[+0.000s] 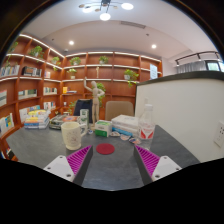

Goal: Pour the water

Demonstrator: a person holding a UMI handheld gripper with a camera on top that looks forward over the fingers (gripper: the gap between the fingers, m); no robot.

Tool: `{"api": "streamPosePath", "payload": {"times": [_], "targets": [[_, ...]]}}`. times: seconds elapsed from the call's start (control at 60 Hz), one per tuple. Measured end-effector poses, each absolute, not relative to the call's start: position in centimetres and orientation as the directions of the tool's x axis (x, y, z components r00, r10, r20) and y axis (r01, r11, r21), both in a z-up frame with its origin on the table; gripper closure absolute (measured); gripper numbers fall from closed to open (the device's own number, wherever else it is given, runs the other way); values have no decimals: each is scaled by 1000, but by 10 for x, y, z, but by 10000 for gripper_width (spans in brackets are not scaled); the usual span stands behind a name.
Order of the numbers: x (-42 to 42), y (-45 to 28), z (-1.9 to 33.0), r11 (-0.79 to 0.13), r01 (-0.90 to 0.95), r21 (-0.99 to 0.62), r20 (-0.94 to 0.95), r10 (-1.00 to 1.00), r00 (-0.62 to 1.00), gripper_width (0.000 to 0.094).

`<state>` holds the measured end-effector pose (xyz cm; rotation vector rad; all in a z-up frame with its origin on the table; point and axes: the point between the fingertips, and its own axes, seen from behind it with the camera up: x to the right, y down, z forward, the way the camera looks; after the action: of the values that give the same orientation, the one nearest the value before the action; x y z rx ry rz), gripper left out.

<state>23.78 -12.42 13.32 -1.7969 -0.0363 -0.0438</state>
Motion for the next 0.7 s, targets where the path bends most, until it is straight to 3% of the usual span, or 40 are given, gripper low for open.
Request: {"api": "streamPosePath", "payload": {"times": [0.183, 0.383, 0.7], "targets": [[307, -99, 91, -243, 19, -970, 42, -89, 995, 64], [360, -32, 94, -183, 20, -983, 46, -140, 989, 74], [371, 40, 107, -117, 84, -990, 97, -111, 989, 76]]}}
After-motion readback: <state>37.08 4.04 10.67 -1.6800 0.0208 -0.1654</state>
